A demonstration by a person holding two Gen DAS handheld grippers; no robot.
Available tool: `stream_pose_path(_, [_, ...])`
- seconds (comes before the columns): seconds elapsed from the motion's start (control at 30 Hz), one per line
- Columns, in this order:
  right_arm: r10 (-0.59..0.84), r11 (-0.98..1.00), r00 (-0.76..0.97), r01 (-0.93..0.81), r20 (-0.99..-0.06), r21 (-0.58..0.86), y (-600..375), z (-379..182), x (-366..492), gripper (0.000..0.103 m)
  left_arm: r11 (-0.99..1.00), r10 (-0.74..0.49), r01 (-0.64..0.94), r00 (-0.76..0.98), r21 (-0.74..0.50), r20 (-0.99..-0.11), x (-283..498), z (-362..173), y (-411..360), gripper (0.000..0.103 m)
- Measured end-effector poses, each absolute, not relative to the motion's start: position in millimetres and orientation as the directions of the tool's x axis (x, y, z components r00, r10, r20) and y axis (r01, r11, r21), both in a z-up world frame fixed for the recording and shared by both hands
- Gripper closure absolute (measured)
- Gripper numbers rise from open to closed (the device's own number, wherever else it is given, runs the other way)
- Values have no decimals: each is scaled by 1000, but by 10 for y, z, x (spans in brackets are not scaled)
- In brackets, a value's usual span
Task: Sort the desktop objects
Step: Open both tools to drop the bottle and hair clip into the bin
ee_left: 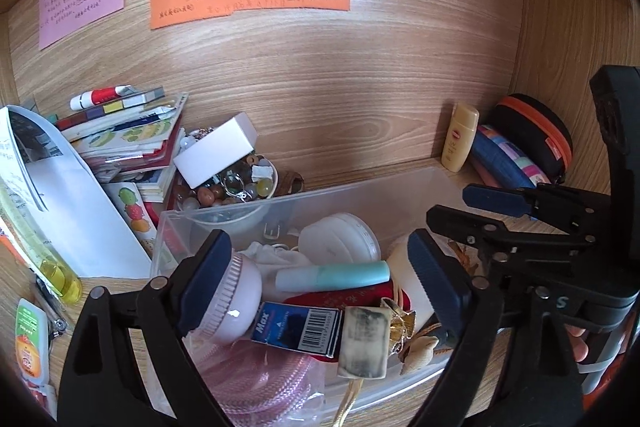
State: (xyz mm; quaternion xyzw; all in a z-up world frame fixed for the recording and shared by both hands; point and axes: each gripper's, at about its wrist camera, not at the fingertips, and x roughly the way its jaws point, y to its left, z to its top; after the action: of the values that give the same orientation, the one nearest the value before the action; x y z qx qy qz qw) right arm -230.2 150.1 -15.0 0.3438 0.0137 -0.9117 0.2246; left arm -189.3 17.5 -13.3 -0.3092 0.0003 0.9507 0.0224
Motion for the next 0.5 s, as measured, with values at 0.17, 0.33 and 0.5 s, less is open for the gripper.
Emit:
stream_pose_path(0.17, [-360, -917, -727, 390, -585, 80, 1553, 70, -2124, 43, -999, 46, -30, -803, -37, -595, -1888, -87, 102, 10])
stream_pose_path(0.33, [-334, -922, -762, 386, -556, 25, 1546, 191, -1880, 26, -999, 44, -22, -812, -44, -583, -1790, -4, 25, 6])
stream_pose_path(0.5, [-298, -927, -798, 373, -523, -41, 1536, 263, -1611, 22, -999, 36, -14, -827, -43, -560, -1594, 57, -72, 2])
